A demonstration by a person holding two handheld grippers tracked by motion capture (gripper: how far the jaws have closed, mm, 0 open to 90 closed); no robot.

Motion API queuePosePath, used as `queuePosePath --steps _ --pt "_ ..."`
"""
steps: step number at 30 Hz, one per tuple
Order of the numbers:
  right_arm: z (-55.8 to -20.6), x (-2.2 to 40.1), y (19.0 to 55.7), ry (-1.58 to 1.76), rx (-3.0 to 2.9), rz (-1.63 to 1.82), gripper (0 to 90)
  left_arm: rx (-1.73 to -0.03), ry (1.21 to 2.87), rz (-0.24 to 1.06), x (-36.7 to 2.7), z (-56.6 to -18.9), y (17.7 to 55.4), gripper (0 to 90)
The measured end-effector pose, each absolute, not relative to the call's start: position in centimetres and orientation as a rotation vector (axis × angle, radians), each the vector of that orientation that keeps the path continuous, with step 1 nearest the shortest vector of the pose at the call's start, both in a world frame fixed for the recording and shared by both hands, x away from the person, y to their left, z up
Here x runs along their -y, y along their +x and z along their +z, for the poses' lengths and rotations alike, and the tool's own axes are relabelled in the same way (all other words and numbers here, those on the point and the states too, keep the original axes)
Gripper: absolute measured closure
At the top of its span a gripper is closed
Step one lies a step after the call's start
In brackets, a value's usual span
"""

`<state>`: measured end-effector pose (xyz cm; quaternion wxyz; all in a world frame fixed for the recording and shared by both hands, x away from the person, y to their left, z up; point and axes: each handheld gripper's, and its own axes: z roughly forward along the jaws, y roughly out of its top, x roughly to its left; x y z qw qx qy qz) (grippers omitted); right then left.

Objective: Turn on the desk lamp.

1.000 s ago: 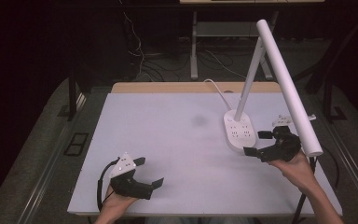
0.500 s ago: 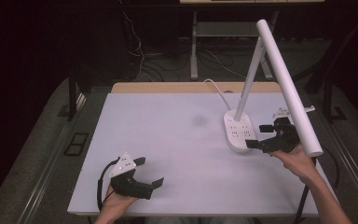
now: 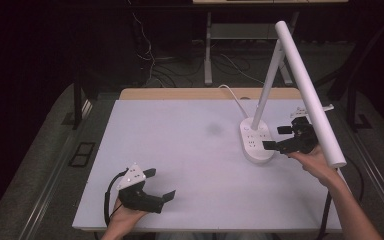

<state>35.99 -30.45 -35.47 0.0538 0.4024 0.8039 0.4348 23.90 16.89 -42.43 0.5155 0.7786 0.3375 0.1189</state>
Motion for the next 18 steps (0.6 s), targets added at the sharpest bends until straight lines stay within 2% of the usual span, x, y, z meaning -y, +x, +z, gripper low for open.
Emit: queuePosePath --steps 18 --pt "-36.1 31.3 39.7 1.272 -2.419 1.284 0.6 -0.812 1.869 0.283 -16.9 -42.5 23.9 0.0"
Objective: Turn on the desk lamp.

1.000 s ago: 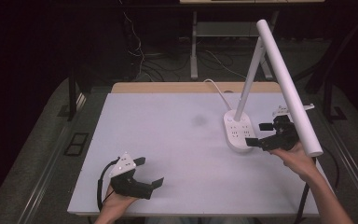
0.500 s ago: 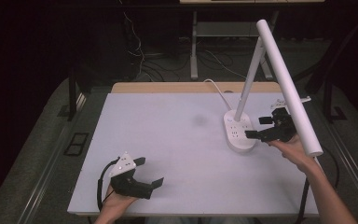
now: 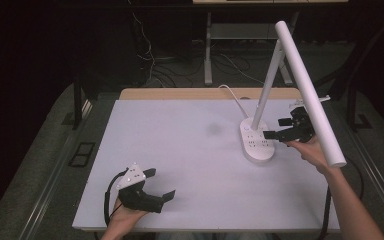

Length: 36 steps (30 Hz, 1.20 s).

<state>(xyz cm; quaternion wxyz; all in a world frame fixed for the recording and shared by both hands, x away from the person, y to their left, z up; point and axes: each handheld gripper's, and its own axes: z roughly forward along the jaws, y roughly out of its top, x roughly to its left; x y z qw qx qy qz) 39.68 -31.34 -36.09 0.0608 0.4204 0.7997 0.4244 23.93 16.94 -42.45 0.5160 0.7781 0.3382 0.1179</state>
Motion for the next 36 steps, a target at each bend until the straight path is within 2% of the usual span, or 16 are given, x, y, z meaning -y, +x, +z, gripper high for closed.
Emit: queuePosePath --steps 6,9,11,15,19,36 --pt "-36.1 31.6 41.1 1.279 -2.408 1.277 0.6 -0.817 1.862 0.287 -17.1 -42.4 23.9 0.0" --pt "-36.1 31.9 41.7 1.274 -2.407 1.266 12.8 -0.818 1.857 0.287 -17.1 -42.4 23.9 0.0" --pt "-36.1 32.1 42.0 1.279 -2.394 1.254 15.6 -0.819 1.853 0.288 -17.1 -42.4 23.9 0.0" --pt "-36.4 32.4 42.7 1.284 -2.421 1.243 32.0 -0.818 1.85 0.29 -17.1 -42.4 23.9 0.0" --pt "-36.8 32.5 43.4 1.297 -2.428 1.232 42.7 -0.818 1.852 0.29 -17.2 -42.3 23.9 0.0" --pt "-38.3 33.0 45.0 1.351 -2.383 1.236 64.5 -0.816 1.847 0.298 -17.3 -42.3 23.9 0.0"
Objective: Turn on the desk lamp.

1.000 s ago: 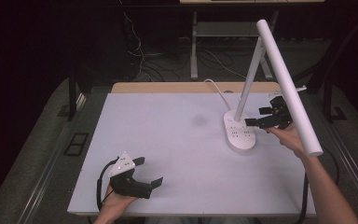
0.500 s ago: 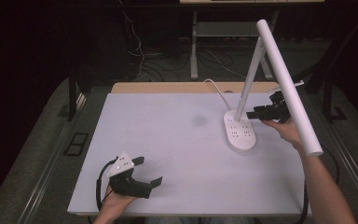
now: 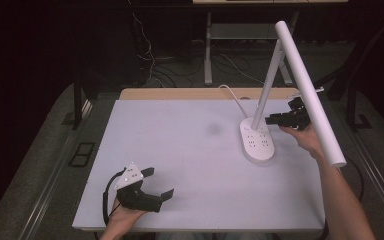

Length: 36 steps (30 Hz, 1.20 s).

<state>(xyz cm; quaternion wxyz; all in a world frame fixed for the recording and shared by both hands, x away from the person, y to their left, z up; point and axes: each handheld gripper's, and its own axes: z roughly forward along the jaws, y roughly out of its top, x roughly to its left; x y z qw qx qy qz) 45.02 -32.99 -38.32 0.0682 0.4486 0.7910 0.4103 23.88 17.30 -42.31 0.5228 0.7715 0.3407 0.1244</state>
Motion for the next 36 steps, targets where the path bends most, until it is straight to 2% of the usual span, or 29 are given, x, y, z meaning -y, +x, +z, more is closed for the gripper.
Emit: queuePosePath --steps 7,10,36 --pt "-38.8 33.1 45.4 1.362 -2.374 1.243 78.6 -0.817 1.848 0.301 -17.3 -42.3 23.9 0.0" --pt "-39.1 33.3 45.7 1.37 -2.376 1.265 89.1 -0.817 1.849 0.301 -17.3 -42.3 23.9 0.0" --pt "-42.4 32.6 47.6 1.51 -2.402 1.272 89.8 -0.824 1.85 0.303 -17.4 -42.3 23.9 0.0"
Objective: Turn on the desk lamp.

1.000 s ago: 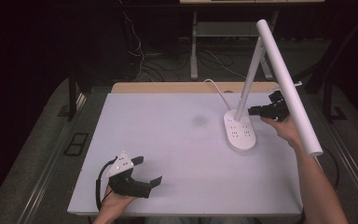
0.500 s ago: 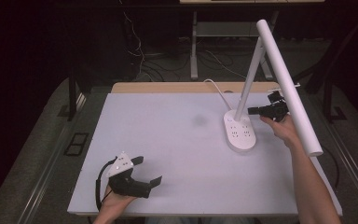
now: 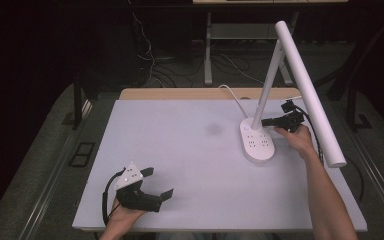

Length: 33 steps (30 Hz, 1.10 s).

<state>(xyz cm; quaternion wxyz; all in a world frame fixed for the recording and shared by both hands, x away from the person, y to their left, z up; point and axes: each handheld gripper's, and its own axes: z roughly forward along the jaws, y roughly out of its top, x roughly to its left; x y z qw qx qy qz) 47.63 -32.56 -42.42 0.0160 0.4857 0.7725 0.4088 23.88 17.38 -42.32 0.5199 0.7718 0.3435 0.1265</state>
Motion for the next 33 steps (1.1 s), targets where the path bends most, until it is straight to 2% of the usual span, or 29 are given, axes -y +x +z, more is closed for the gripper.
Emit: queuePosePath --steps 21,33 --pt "-42.5 31.5 47.3 1.474 -2.407 1.189 90.0 -0.821 1.854 0.305 -17.3 -42.3 23.7 0.0" --pt "-42.8 32.0 47.2 1.541 -2.361 1.281 89.7 -0.816 1.857 0.3 -17.2 -42.3 23.8 0.0"
